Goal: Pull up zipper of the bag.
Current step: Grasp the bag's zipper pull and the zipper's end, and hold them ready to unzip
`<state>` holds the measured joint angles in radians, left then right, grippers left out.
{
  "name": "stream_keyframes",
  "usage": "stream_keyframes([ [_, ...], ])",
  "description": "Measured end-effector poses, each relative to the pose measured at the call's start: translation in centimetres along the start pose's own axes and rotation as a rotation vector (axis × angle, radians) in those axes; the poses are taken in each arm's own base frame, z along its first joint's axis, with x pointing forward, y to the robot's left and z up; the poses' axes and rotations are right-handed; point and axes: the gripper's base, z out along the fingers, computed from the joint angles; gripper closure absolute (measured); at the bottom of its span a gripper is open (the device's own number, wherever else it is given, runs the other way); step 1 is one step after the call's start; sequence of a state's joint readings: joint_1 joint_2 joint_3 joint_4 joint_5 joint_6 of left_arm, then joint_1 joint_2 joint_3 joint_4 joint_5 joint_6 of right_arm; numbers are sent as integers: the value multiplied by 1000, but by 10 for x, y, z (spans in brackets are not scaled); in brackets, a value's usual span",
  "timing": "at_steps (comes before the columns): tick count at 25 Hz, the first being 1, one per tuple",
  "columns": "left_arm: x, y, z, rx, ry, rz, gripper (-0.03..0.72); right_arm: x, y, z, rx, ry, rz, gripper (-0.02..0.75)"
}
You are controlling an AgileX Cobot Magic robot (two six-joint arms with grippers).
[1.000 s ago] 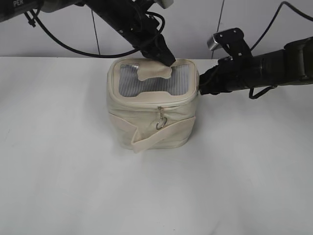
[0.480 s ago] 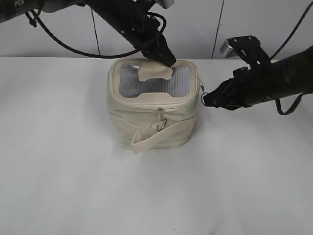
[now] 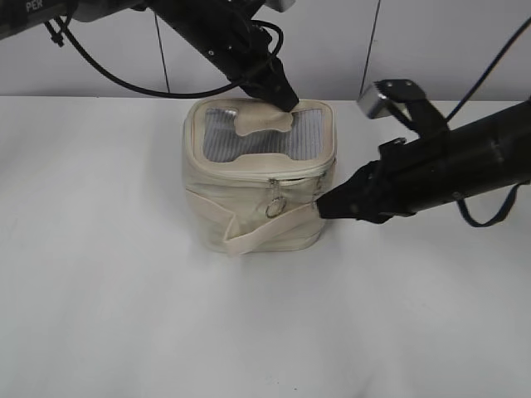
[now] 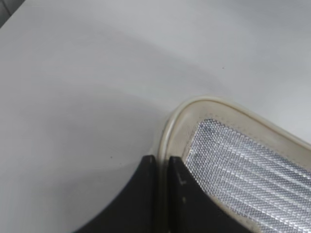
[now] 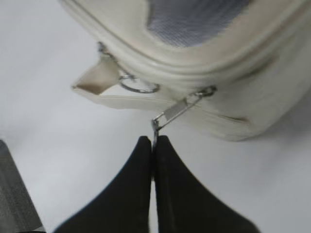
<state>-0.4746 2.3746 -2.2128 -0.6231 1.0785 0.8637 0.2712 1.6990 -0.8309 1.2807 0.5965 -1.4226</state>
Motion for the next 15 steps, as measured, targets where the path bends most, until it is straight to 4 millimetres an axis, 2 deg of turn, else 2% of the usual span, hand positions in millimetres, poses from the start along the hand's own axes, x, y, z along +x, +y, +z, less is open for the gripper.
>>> stream_keyframes([
  [4, 0, -1, 1, -3, 3, -35, 656, -4, 41, 22, -32, 11, -62, 729],
  [8, -1, -3, 2, -4, 7, -50, 656, -23, 76, 43, 10, -39, -123, 729],
  [10, -1, -3, 2, -3, 10, -57, 656, -30, 84, 55, 7, -43, -129, 729],
  [13, -1, -4, 3, 4, 15, -64, 650, -33, 83, 62, 9, -31, -57, 719],
  [15, -1, -4, 2, 8, 10, -87, 602, -31, 81, 60, -6, 8, -2, 651],
])
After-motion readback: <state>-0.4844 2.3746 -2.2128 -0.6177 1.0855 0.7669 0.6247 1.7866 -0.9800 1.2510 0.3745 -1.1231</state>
